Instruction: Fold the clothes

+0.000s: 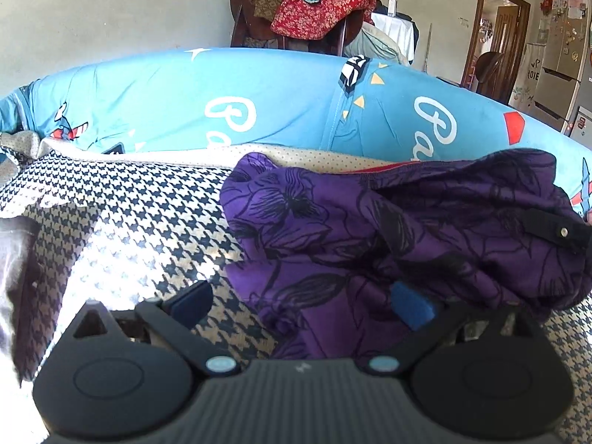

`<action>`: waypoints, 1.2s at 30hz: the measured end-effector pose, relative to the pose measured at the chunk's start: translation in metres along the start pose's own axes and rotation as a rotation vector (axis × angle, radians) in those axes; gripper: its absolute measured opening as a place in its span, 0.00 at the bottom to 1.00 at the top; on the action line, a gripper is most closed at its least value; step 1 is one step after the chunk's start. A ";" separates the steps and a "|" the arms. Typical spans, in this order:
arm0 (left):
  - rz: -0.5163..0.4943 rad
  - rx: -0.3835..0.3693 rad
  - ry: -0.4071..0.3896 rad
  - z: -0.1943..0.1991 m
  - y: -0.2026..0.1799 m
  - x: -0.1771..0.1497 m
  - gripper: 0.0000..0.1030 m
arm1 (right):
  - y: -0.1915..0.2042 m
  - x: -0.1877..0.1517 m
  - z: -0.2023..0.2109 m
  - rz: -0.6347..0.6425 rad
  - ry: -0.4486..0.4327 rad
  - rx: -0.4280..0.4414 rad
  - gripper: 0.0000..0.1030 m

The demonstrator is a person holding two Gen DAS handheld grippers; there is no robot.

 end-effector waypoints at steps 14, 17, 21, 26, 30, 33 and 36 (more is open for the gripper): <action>-0.015 0.061 0.015 0.033 0.021 -0.039 1.00 | 0.076 -0.064 0.043 0.192 0.135 0.127 0.09; -0.043 0.088 0.019 0.037 0.023 -0.046 1.00 | 0.084 -0.083 0.047 0.218 0.178 0.131 0.07; -0.077 0.117 0.038 0.038 0.025 -0.058 1.00 | 0.090 -0.103 0.050 0.235 0.232 0.124 0.04; -0.103 0.116 0.053 0.038 0.022 -0.065 1.00 | 0.094 -0.111 0.057 0.234 0.239 0.118 0.04; -0.125 0.122 0.054 0.038 0.021 -0.067 1.00 | 0.095 -0.102 0.066 0.233 0.200 0.114 0.04; -0.124 0.126 0.065 0.035 0.023 -0.069 1.00 | 0.091 -0.083 0.075 0.193 0.139 0.111 0.05; -0.123 0.133 0.077 0.032 0.025 -0.071 1.00 | 0.084 -0.066 0.078 0.168 0.092 0.091 0.10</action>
Point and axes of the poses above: each gripper's, at about its wrist camera, not at the fingertips, and z roughly against the way its jaws point, y to its left, x to its top, the point moved 8 cm from there along -z, roughly the way its jaws point, and after that the axes turned 9 degrees about z, right-handed, at the moved point
